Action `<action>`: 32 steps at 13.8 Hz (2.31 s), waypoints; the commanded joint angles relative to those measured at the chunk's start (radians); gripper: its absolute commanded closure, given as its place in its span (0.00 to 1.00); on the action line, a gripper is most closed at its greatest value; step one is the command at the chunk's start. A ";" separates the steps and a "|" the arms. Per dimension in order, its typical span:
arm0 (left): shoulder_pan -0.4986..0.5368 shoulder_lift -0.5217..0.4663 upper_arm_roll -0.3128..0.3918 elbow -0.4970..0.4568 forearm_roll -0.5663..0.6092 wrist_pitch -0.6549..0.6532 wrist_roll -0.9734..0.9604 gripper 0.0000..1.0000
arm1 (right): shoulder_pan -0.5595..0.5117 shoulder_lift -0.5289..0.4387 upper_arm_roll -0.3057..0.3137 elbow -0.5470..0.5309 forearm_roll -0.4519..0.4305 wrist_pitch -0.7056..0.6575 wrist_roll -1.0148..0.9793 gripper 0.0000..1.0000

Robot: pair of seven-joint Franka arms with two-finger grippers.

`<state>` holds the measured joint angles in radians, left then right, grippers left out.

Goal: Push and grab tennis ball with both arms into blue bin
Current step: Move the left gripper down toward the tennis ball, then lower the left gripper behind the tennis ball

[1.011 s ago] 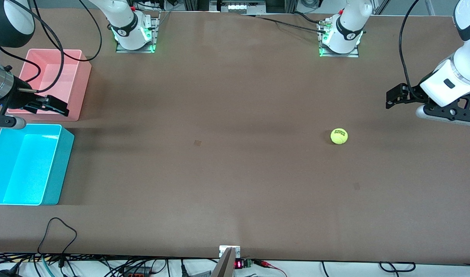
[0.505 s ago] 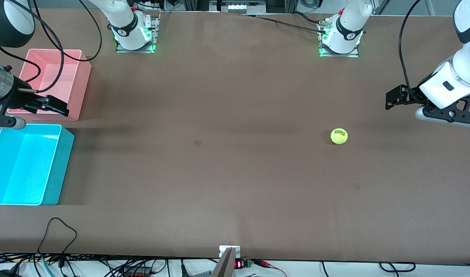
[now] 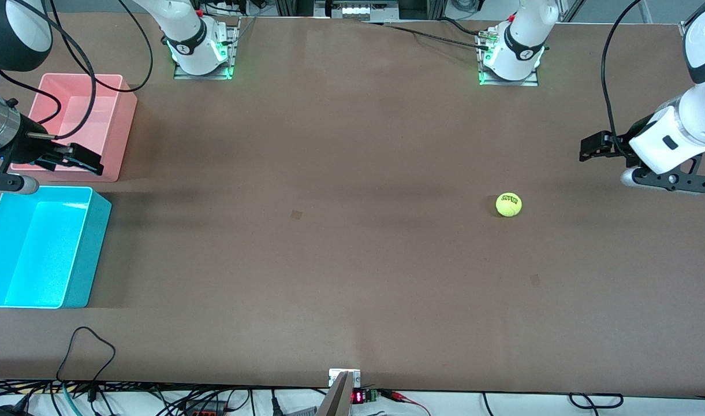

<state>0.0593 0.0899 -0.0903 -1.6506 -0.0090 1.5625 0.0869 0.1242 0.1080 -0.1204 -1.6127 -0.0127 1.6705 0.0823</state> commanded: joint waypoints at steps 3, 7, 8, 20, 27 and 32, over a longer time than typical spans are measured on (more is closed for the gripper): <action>-0.007 0.002 -0.009 0.031 0.003 -0.071 -0.006 0.94 | 0.006 -0.013 -0.004 -0.003 0.014 0.002 0.014 0.00; -0.032 0.013 -0.011 0.074 0.006 -0.163 0.000 0.99 | 0.006 -0.013 -0.004 -0.004 0.014 -0.002 0.014 0.00; -0.033 0.014 -0.011 0.074 0.007 -0.174 0.011 1.00 | 0.006 -0.013 -0.004 -0.004 0.013 -0.003 0.014 0.00; 0.002 0.088 -0.008 -0.223 0.133 0.225 1.043 1.00 | 0.009 -0.014 -0.002 -0.006 0.013 -0.003 0.014 0.00; 0.013 0.140 -0.008 -0.486 0.259 0.631 1.354 1.00 | 0.008 -0.014 -0.002 -0.007 0.014 -0.006 0.014 0.00; 0.033 0.188 -0.006 -0.577 0.279 0.816 1.334 1.00 | 0.008 -0.014 -0.002 -0.007 0.014 -0.006 0.014 0.00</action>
<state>0.0686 0.2661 -0.0971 -2.1966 0.2571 2.3034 1.3646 0.1254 0.1080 -0.1195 -1.6128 -0.0110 1.6697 0.0823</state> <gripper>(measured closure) 0.991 0.000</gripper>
